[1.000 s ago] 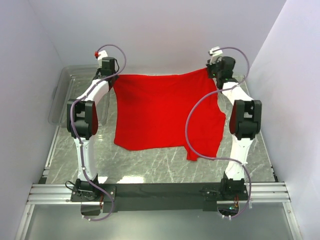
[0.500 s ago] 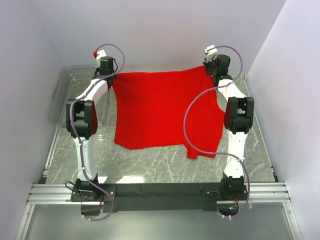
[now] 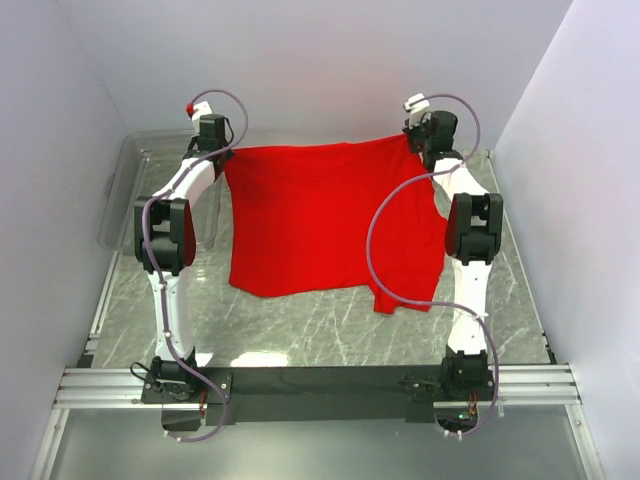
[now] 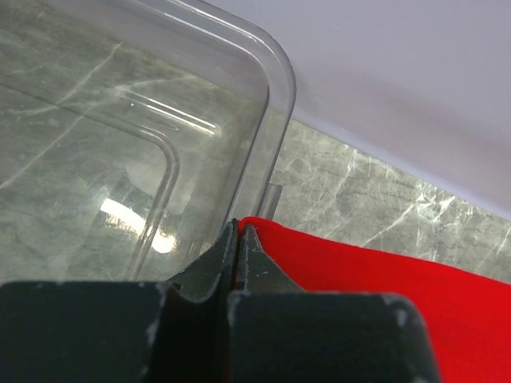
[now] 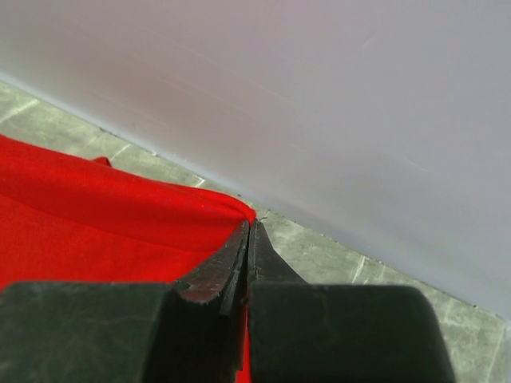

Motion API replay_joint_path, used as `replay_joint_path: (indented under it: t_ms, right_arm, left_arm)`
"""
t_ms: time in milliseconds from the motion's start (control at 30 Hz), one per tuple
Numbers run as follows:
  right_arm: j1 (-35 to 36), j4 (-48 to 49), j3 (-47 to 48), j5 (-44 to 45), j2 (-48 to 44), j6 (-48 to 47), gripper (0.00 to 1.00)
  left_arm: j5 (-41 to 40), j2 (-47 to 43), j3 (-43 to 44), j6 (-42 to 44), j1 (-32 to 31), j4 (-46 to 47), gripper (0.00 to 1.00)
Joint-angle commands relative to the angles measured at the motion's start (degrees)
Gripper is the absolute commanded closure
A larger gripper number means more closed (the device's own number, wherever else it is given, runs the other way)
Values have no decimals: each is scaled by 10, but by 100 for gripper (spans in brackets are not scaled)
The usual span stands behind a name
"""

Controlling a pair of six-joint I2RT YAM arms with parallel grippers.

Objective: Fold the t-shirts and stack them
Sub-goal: Flatten out the T-shirt at the center of the board.

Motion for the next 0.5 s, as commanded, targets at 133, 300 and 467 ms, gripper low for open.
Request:
replay_joint_path:
  t_ms: [133,300,467]
  right_arm:
    - [-6,-13,45,-6,21,-40,100]
    - [-6,-22,44,-17,21,-57,100]
    - [-6,-18,26,-15,13,-71,100]
  left_arm:
    - [17,18,33,9,6,16,99]
    - [28,21,30,11,6,14,99]
    - [32,29,31,11,6,7,99]
